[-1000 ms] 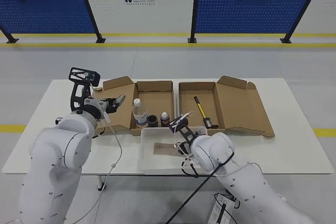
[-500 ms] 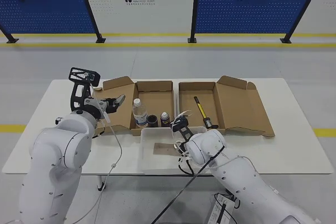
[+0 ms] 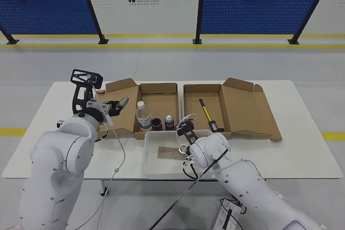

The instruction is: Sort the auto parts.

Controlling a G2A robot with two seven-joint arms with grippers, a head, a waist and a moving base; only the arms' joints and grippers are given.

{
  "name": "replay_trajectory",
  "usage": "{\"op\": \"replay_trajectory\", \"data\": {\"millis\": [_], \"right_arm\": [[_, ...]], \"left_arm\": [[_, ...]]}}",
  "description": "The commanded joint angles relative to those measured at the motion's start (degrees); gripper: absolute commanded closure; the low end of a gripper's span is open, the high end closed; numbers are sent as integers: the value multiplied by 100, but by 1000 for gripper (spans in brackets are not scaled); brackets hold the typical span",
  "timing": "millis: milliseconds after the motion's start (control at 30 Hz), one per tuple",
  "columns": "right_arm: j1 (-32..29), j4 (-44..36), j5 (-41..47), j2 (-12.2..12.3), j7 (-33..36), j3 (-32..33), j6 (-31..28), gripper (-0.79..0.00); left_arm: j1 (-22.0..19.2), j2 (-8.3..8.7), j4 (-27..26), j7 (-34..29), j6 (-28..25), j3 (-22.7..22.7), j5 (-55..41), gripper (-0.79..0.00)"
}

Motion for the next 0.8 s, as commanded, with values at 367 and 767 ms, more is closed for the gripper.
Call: {"op": "replay_trajectory", "data": {"millis": [367, 767], "right_arm": [[122, 636, 203, -154, -385, 26, -46, -382], [322, 1347, 572, -338, -795, -44, -178, -394]], "left_arm": [[0, 0, 0, 0, 0, 0, 0, -785], [0, 0, 0, 0, 0, 0, 0, -785]]}}
